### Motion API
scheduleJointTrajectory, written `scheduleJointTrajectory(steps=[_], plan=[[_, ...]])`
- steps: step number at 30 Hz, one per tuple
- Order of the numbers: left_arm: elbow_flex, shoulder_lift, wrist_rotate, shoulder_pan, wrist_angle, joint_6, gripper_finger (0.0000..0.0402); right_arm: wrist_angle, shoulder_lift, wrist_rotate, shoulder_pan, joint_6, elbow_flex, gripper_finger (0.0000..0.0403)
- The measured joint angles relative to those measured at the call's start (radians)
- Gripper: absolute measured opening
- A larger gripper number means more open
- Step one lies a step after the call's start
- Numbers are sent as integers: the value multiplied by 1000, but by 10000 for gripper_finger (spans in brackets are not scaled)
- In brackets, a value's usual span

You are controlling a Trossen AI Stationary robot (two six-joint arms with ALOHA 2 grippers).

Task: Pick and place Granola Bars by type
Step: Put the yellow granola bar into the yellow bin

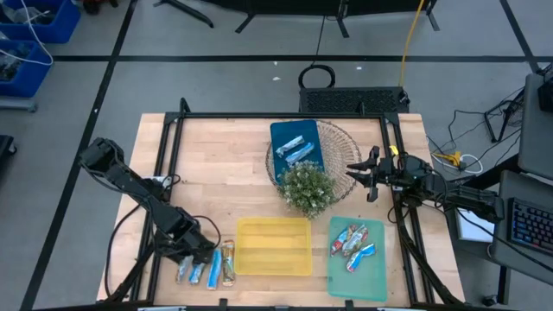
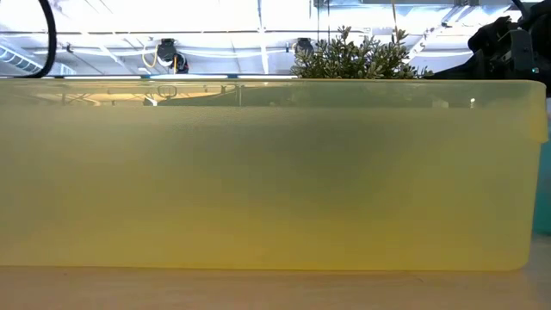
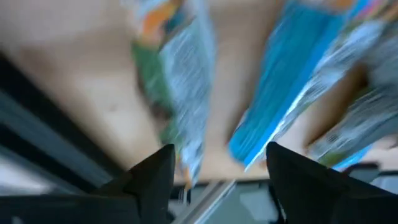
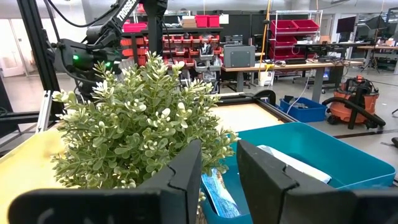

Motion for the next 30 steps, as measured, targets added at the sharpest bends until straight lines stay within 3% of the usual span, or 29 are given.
scheduleJointTrajectory(steps=[6,16,30], plan=[[0,0,78,0,2,-13,278,0,0,0,0,0,0,93],[0,1,-54,-36,-1,-56,274,0,0,0,0,0,0,93],[-42,2,-62,-120,-5,-175,273,0,0,0,0,0,0,93]])
